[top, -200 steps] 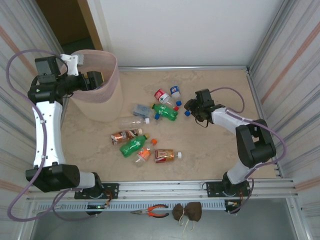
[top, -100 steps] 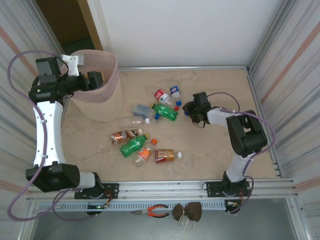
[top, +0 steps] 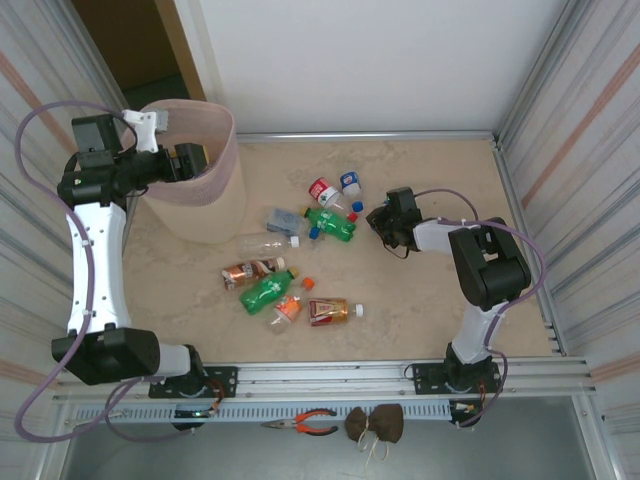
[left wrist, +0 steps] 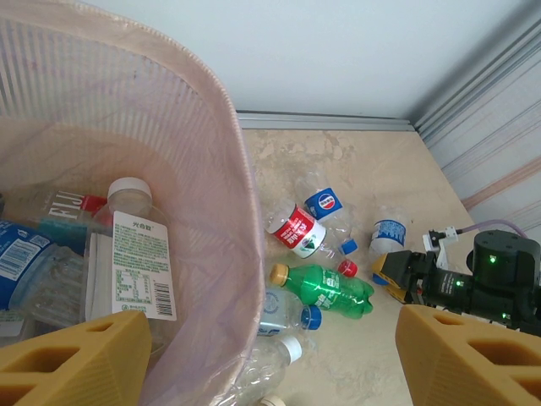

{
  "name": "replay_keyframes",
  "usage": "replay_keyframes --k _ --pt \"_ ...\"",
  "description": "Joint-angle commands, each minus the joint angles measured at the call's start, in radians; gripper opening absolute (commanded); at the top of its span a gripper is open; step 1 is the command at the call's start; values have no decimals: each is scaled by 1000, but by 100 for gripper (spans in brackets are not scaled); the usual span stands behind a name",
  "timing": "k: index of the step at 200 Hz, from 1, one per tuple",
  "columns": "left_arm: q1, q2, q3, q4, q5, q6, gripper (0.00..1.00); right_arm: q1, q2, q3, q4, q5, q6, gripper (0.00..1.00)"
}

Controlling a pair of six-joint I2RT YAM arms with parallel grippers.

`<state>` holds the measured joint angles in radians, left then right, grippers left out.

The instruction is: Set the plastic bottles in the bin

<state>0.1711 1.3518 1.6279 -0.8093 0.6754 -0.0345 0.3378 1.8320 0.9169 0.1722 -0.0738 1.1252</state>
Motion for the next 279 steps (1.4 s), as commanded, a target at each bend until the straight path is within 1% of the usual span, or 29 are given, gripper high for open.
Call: replay_keyframes --k 1,63,83,104,133,162,175,188,207,216,224,261,279 --pt "8 -36 0 22 33 -18 77 -6 -6 -24 6 7 19 38" --pt "8 -58 -19 62 64 -50 76 -10 -106 -56 -22 43 -18 30" --pt "8 -74 -38 99 84 -74 76 -8 -166 -61 -56 75 -81 29" --pt "3 -89 -60 152 113 -107 76 -2 -234 -65 -99 126 -213 29" --pt "-23 -95 -60 185 125 -122 76 3 -338 -79 -131 195 -470 25" --pt "-52 -92 -40 190 130 -116 76 42 -446 -112 -120 301 -840 22" --pt "-68 -89 -35 194 131 -115 76 46 -484 -122 -117 311 -978 22" --pt "-84 -85 -30 195 130 -111 76 45 -514 -129 -109 324 -1083 22" --pt "-111 -82 -27 194 127 -108 76 40 -558 -132 -95 310 -1192 22" --pt "-124 -79 -24 190 126 -101 76 41 -577 -129 -100 267 -1266 22" --pt "-137 -75 -18 182 124 -97 76 50 -592 -131 -93 240 -1347 21" --pt "-183 -60 22 128 115 -49 76 122 -638 -131 -52 204 -1770 18" --pt "-209 -56 31 105 105 -29 76 163 -656 -109 -77 199 -1940 17"
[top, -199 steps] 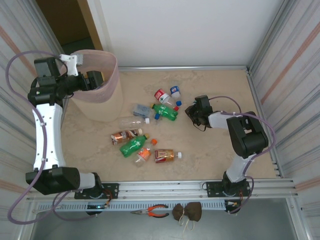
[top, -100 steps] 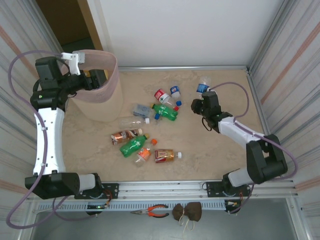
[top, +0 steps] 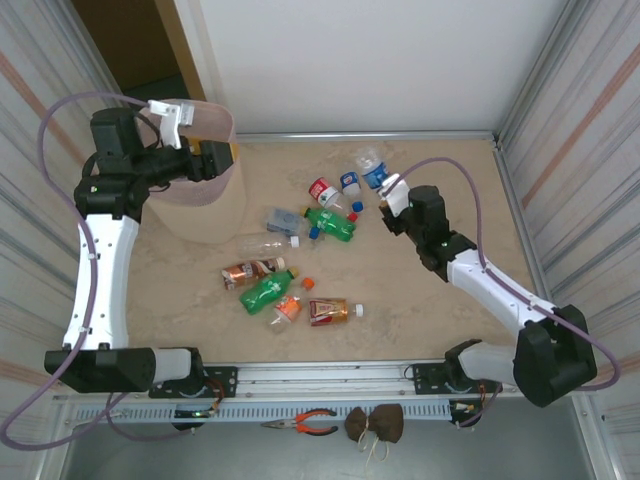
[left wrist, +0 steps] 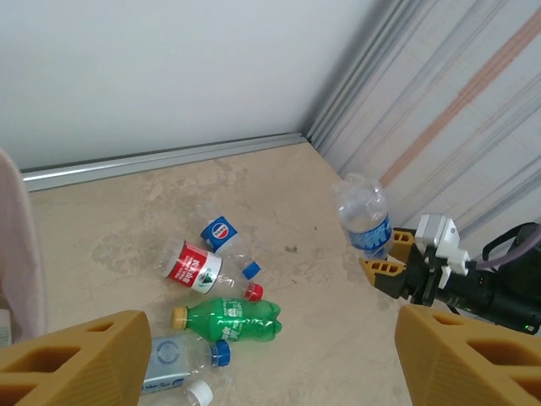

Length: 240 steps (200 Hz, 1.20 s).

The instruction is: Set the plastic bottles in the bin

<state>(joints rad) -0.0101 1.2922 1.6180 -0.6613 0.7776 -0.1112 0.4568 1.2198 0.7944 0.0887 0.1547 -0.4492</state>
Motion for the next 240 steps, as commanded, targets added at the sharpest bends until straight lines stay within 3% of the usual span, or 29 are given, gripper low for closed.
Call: replay_keyframes --k 1,50,118,179,240 --pt "-29 4 40 -44 2 48 77 47 -44 16 5 -28 -375 17" --pt "-154 44 89 -169 -68 150 77 197 -86 57 -21 46 -820 15" --pt "-370 141 150 -322 -97 256 79 299 -200 45 45 -25 -1209 14" --pt "-557 219 166 -442 -159 315 81 354 -239 55 31 -34 -1365 13" --pt "-675 299 163 -503 -181 328 81 388 -257 61 26 -32 -1377 13"
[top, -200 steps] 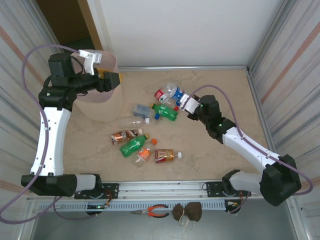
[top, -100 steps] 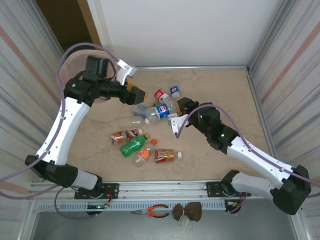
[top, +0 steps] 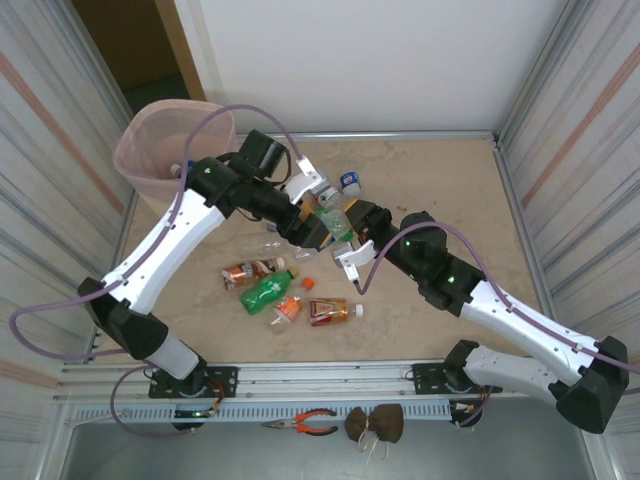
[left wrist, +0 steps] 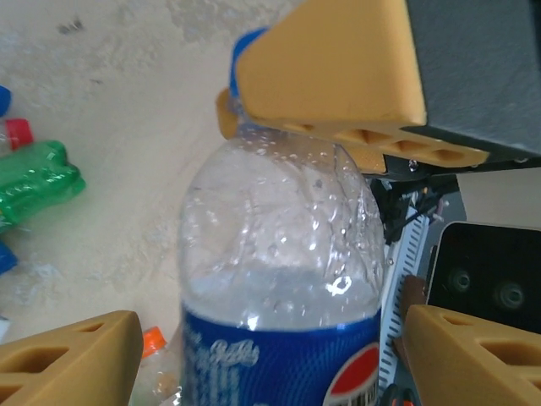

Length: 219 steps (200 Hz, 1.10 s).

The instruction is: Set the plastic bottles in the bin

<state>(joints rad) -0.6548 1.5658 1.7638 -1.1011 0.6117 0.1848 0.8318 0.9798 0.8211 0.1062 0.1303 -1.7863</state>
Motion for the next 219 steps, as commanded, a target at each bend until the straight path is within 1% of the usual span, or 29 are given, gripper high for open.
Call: replay_keyframes --k 1,42,126,198,208,219 --pt "-31 27 17 -64 -17 33 81 13 -18 34 9 -8 -40 13" --pt "-59 74 42 -120 -30 47 75 20 -14 40 -23 -8 -38 14" --pt "-60 88 109 -158 -56 62 73 38 -18 52 -112 -4 -13 14" --pt "-61 114 128 -206 -41 96 62 40 -23 52 -111 2 -5 14" --pt "-59 114 128 -205 -35 99 62 40 -24 51 -111 5 -5 14" --pt "-60 117 129 -207 -29 100 64 39 -25 50 -111 9 -5 14"
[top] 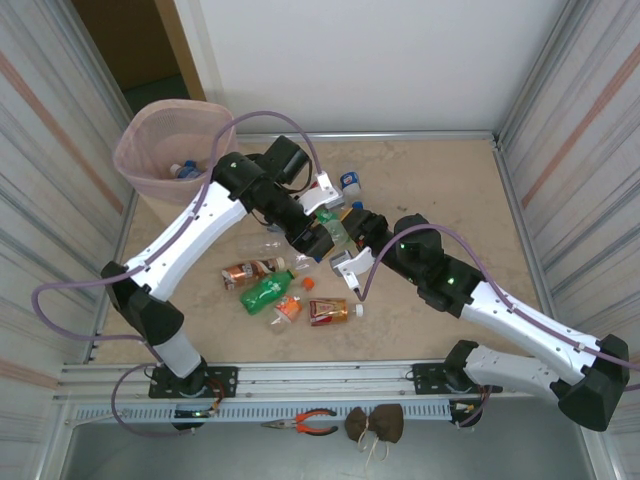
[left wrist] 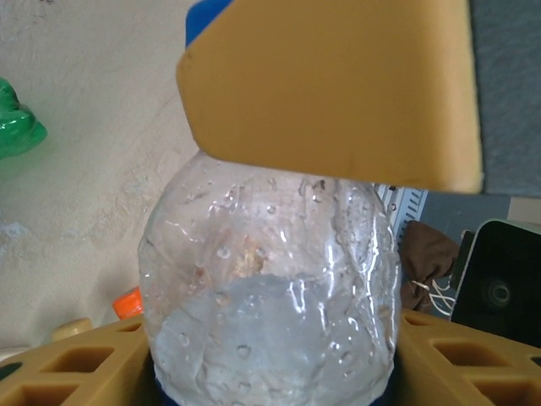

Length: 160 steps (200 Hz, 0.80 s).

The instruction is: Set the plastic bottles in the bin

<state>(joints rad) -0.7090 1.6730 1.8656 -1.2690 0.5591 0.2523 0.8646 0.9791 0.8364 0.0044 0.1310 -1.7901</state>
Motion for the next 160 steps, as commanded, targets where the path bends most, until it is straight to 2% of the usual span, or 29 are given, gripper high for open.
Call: replay_keyframes --k 1,23,64,95,126,136,160 --pt "-6 10 26 -40 25 33 65 7 -24 35 -9 8 -1 14" --pt "-6 20 31 -52 47 50 64 8 -28 34 -9 10 0 14" --pt "-6 31 44 -67 36 62 53 7 -34 44 -19 11 13 17" --pt "-6 31 56 -67 19 56 50 7 -43 44 -22 8 28 42" --pt "17 29 77 -56 15 46 49 6 -65 58 -87 12 89 72" --pt "34 28 87 -55 15 42 49 3 -75 59 -93 14 116 77" --pt "87 11 99 -44 9 33 49 -13 -91 59 -117 8 190 80"
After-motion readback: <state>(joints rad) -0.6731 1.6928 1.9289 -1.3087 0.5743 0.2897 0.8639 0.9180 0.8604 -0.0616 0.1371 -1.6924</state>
